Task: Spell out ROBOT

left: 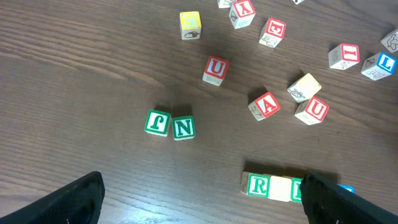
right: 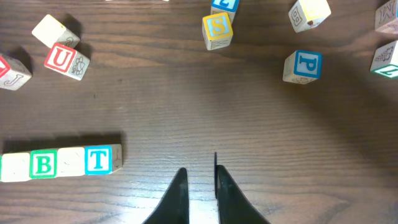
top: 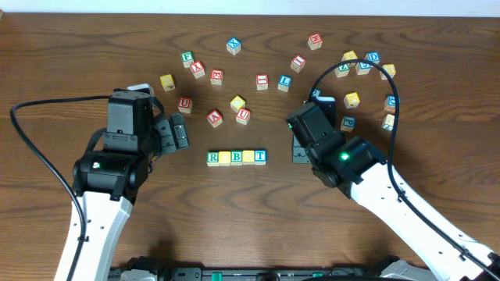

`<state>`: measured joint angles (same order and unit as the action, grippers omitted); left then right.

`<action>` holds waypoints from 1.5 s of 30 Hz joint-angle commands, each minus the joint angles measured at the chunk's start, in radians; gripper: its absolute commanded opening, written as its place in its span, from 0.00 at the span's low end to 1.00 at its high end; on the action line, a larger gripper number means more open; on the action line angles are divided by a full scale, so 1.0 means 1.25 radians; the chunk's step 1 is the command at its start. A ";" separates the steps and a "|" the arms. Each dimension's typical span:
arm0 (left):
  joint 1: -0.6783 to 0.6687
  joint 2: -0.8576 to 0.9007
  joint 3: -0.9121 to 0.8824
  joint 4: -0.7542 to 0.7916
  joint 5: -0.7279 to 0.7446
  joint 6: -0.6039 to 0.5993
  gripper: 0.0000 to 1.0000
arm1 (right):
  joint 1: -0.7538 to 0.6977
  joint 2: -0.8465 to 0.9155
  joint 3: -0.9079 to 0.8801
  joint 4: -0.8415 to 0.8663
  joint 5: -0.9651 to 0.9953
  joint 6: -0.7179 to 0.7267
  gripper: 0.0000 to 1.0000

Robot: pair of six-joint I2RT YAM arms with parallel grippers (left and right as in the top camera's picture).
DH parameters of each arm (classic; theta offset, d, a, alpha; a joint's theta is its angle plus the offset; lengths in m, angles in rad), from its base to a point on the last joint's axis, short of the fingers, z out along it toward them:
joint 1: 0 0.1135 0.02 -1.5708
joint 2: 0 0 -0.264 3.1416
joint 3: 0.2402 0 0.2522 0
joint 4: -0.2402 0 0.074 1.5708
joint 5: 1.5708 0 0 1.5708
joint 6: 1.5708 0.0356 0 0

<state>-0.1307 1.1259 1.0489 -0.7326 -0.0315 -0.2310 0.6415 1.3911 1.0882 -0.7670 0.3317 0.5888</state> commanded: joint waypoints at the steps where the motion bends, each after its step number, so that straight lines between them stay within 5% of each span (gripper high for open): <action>1: 0.005 0.000 0.015 0.000 -0.002 0.008 0.98 | -0.005 -0.009 0.008 -0.003 -0.001 0.000 0.01; 11: 0.005 0.000 0.015 0.000 -0.002 0.008 0.98 | -0.006 0.001 0.008 0.091 -0.076 0.004 0.01; 24: 0.005 0.000 0.015 0.000 -0.002 0.008 0.98 | -0.006 0.251 0.009 0.270 -0.331 0.061 0.01; 45: 0.005 0.000 0.015 0.000 -0.002 0.008 0.98 | -0.008 0.290 0.009 0.386 -0.327 0.022 0.01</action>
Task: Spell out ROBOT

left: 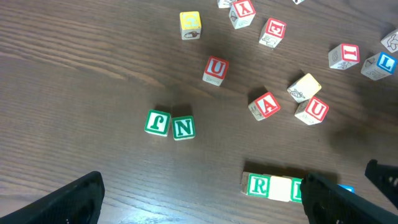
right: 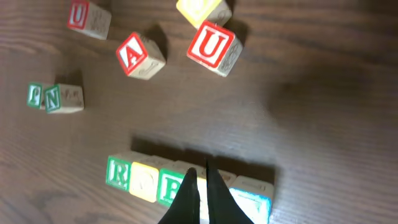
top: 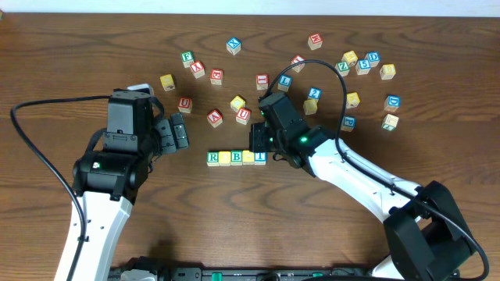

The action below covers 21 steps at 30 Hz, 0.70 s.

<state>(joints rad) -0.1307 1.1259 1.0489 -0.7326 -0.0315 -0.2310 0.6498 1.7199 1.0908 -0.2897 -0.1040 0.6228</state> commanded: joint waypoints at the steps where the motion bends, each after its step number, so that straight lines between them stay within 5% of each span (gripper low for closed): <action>1: 0.005 0.000 0.015 0.000 -0.002 0.008 0.98 | -0.019 0.040 0.006 0.005 0.021 -0.005 0.01; 21: 0.005 0.000 0.015 0.000 -0.002 0.008 0.98 | -0.019 0.092 0.006 0.091 -0.032 -0.014 0.01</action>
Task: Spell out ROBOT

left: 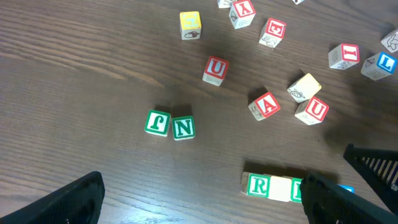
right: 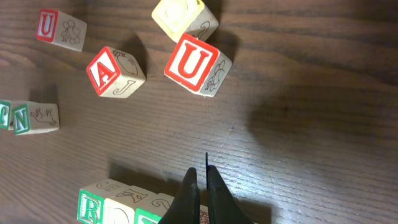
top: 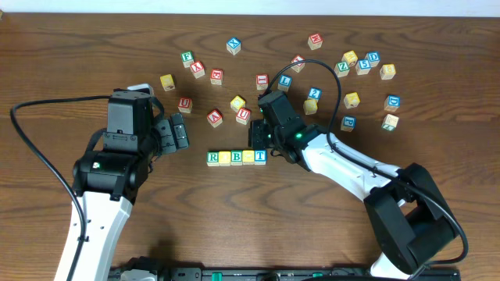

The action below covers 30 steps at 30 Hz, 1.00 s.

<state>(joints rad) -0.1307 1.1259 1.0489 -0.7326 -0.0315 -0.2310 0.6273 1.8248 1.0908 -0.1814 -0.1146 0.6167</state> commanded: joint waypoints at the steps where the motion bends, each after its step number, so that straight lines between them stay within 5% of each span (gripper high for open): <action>1: 0.005 0.000 0.015 0.000 -0.002 0.008 0.98 | 0.003 0.008 0.006 0.000 -0.028 -0.010 0.01; 30: 0.005 0.000 0.015 0.000 -0.002 0.008 0.98 | 0.065 0.027 0.006 -0.074 0.009 0.006 0.01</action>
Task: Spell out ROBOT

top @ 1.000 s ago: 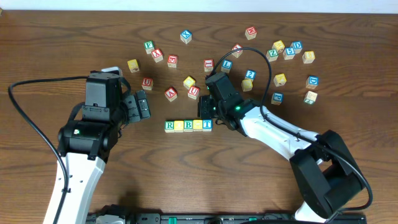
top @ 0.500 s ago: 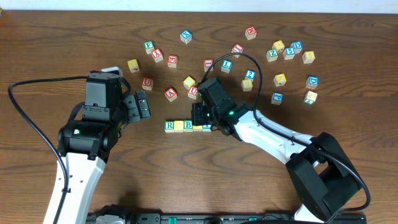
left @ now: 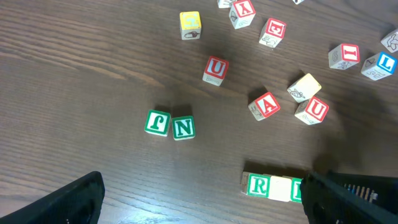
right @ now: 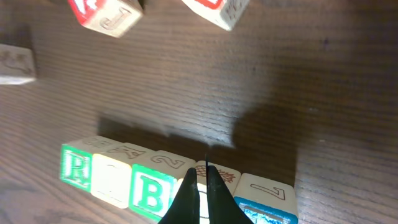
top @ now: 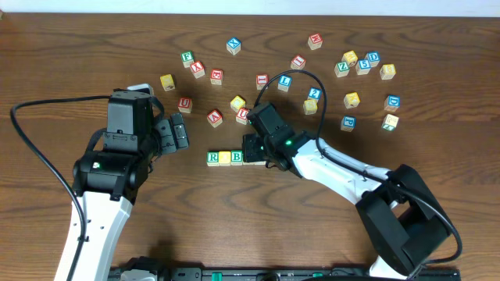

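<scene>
A row of letter blocks lies mid-table: green R [right: 74,167], a plain yellow block [right: 112,180], green B [right: 151,193], another yellow block [right: 219,176] and a blue-edged block [right: 264,202]. My right gripper [right: 203,171] is shut with nothing in it, and its tips are over the fourth block, at the row's far edge. In the overhead view the right gripper [top: 251,148] hides the row's right end. My left gripper [left: 199,199] stands open to the left of the row, holding nothing.
Loose blocks lie just behind the row: a red U [top: 243,115], a red A [top: 215,118] and a yellow one [top: 237,102]. Green N [left: 183,127] and a second green block [left: 158,122] sit near the left gripper. Several more blocks are scattered along the table's back and right.
My right gripper, still shut, has moved from just behind the row, near the red U, to over the row's fourth block. The left arm has not moved.
My right gripper was shut and low to the right of the row's blue T end. Then it was over the row's right half, then slightly behind the row, and now its tips are on the fourth block. The left gripper stayed open and still throughout.
</scene>
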`<state>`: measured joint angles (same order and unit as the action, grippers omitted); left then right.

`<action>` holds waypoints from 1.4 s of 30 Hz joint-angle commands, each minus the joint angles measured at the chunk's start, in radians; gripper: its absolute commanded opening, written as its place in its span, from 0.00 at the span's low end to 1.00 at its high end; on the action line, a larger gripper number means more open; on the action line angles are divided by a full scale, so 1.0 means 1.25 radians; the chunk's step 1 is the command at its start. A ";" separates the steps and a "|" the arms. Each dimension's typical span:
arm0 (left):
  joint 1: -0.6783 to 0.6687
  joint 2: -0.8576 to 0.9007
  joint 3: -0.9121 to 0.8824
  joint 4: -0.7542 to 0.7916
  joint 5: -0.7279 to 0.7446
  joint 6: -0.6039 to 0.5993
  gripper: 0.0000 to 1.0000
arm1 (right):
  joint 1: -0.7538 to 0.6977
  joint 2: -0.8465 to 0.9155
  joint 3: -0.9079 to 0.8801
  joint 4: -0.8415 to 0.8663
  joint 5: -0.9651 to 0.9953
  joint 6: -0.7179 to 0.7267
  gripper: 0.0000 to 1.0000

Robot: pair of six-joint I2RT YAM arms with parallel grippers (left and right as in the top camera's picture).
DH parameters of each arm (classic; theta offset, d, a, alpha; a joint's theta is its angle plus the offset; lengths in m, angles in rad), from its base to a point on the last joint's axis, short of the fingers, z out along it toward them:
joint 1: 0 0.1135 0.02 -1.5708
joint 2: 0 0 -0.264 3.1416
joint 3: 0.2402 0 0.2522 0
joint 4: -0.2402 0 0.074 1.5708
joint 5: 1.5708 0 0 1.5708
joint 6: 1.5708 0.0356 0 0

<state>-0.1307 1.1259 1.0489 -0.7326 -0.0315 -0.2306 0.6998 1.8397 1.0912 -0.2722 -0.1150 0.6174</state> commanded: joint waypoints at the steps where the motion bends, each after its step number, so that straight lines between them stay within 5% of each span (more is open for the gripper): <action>1: 0.005 0.000 0.015 0.000 -0.002 0.007 0.98 | 0.007 0.016 0.006 -0.001 0.009 0.005 0.01; 42: 0.005 0.000 0.015 0.000 -0.002 0.007 0.98 | -0.066 0.015 0.006 -0.047 0.094 0.054 0.01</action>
<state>-0.1307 1.1259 1.0489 -0.7326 -0.0315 -0.2306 0.6407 1.8507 1.0912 -0.3096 -0.0216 0.6403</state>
